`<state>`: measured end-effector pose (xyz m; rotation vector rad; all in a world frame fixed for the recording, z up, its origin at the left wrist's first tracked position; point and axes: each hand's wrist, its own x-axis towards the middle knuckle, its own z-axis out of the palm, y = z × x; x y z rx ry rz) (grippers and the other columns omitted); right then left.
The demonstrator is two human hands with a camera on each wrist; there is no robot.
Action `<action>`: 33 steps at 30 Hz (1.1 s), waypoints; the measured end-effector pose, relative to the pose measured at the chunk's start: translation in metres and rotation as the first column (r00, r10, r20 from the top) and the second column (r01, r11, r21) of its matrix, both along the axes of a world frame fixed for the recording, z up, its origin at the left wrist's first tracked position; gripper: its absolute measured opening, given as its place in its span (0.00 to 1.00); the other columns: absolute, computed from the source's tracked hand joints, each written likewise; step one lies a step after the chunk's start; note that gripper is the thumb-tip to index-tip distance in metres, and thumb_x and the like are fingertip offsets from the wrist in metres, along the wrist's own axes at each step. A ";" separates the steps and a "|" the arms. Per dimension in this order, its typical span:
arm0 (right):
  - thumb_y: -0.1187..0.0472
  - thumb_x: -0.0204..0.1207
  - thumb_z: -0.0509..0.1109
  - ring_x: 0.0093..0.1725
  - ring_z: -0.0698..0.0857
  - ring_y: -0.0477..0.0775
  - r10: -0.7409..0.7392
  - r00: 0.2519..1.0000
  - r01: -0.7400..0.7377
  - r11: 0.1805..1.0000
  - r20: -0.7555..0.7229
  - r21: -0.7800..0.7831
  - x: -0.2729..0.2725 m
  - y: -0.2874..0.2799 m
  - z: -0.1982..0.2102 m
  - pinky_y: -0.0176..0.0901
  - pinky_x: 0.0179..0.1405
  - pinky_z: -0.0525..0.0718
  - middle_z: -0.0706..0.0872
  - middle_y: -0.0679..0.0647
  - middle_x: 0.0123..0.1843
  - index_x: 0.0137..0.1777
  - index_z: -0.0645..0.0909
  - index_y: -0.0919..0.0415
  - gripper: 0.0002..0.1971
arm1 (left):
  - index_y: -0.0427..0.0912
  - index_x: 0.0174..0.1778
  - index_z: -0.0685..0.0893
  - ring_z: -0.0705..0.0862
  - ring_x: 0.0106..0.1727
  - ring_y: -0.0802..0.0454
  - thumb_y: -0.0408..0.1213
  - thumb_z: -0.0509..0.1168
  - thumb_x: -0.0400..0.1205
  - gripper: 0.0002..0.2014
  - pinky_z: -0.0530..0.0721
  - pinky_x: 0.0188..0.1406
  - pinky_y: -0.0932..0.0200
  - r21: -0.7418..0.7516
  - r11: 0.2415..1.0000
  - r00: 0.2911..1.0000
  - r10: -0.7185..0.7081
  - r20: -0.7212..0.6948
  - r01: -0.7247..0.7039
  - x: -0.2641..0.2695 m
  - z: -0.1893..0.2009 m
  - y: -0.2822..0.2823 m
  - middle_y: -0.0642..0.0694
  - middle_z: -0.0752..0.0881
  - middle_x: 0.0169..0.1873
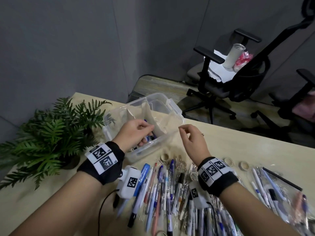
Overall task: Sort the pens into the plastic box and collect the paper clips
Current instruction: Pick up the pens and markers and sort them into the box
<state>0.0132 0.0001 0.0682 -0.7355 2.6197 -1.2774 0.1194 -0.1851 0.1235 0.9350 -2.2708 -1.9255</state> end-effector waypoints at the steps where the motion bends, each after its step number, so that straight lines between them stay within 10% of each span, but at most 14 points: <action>1: 0.54 0.82 0.64 0.48 0.81 0.45 -0.017 0.999 0.015 0.999 0.043 0.047 0.002 0.016 -0.003 0.45 0.50 0.79 0.83 0.44 0.46 0.54 0.81 0.53 0.07 | 0.35 0.51 0.83 0.79 0.26 0.55 0.37 0.67 0.82 0.08 0.78 0.20 0.67 0.020 1.000 1.000 -0.013 0.002 0.012 0.003 0.001 0.010 0.43 0.86 0.39; 10: 0.40 0.76 0.68 0.40 0.85 0.44 0.017 0.953 -0.170 0.856 0.302 0.488 0.038 0.121 -0.041 0.47 0.46 0.88 0.84 0.44 0.40 0.45 0.79 0.51 0.14 | 0.40 0.50 0.84 0.85 0.38 0.53 0.40 0.69 0.80 0.08 0.84 0.31 0.63 -0.078 0.978 0.975 -0.180 0.130 0.191 0.033 -0.039 0.096 0.43 0.87 0.44; 21: 0.31 0.68 0.69 0.34 0.80 0.45 0.117 0.908 -0.364 0.697 0.403 0.618 0.077 0.138 -0.077 0.45 0.47 0.82 0.81 0.44 0.32 0.37 0.74 0.49 0.22 | 0.44 0.53 0.83 0.83 0.45 0.55 0.43 0.73 0.76 0.13 0.85 0.49 0.59 -0.270 0.906 0.888 -0.195 0.417 0.326 0.064 -0.130 0.154 0.51 0.84 0.42; 27: 0.33 0.70 0.69 0.42 0.84 0.51 0.091 0.928 -0.334 0.632 0.361 0.699 0.073 0.129 -0.085 0.55 0.63 0.76 0.86 0.48 0.42 0.49 0.78 0.56 0.25 | 0.45 0.52 0.82 0.82 0.39 0.57 0.48 0.75 0.73 0.16 0.80 0.37 0.64 -0.322 0.835 0.818 -0.234 0.525 0.446 0.040 -0.140 0.165 0.53 0.83 0.39; 33: 0.38 0.75 0.67 0.40 0.81 0.51 0.063 0.913 -0.323 0.713 0.402 0.622 0.057 0.127 -0.088 0.48 0.50 0.82 0.81 0.48 0.38 0.45 0.74 0.54 0.19 | 0.45 0.46 0.80 0.82 0.40 0.55 0.48 0.74 0.75 0.13 0.77 0.37 0.61 -0.373 0.806 0.799 -0.193 0.570 0.461 0.025 -0.147 0.171 0.51 0.83 0.39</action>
